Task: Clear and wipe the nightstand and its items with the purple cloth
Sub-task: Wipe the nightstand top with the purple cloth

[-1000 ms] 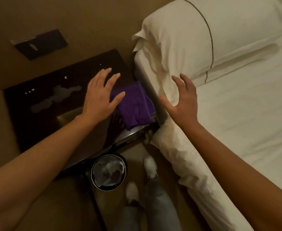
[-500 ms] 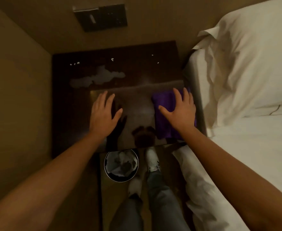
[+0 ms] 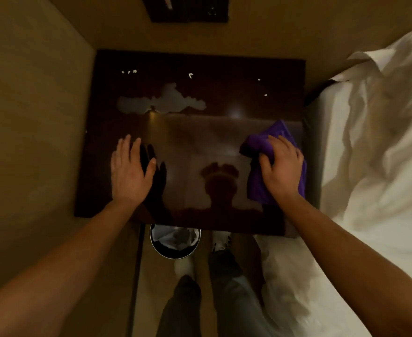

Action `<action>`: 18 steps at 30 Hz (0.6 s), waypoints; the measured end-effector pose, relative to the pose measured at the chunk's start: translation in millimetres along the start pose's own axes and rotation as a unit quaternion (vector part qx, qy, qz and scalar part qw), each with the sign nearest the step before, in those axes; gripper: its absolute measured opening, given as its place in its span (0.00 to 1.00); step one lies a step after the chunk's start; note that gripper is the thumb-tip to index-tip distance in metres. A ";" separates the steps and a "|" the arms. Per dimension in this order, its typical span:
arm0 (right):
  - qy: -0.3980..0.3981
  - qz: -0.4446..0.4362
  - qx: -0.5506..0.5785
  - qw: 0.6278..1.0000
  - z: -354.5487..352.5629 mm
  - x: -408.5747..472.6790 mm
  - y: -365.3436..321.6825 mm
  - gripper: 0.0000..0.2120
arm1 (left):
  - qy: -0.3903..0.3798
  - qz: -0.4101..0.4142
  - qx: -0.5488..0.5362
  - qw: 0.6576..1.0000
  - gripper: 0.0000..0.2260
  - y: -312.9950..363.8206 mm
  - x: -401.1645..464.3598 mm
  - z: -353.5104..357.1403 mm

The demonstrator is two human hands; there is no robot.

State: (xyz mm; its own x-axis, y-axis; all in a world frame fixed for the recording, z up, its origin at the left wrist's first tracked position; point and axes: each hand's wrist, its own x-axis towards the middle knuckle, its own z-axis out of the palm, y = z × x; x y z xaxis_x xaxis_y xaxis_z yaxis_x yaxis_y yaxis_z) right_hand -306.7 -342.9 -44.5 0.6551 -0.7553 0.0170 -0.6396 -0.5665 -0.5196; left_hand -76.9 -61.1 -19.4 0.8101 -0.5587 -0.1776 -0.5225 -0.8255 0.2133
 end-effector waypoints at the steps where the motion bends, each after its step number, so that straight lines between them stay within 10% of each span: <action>1: 0.025 0.015 0.028 0.999 -5.2 8.5 -1.7 0.16 | 0.008 -0.007 -0.001 1.000 0.29 -3.1 3.2 -1.7; 10: 0.198 0.125 0.200 0.951 -50.8 111.6 -21.7 0.19 | 0.047 -0.035 0.003 0.998 0.27 -38.6 29.4 -5.5; 18: 0.050 0.078 -0.064 0.994 12.2 153.0 -14.7 0.35 | 0.040 -0.036 0.014 0.998 0.32 -70.6 25.4 0.9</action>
State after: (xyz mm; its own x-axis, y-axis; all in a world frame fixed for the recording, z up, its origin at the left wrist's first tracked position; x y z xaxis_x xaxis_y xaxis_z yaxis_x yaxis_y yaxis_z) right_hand -192.1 -446.2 -44.7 0.5045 -0.8628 0.0331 -0.7804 -0.4721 -0.4100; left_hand -19.6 -17.1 -39.8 0.8639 -0.4905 -0.1148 -0.4683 -0.8659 0.1756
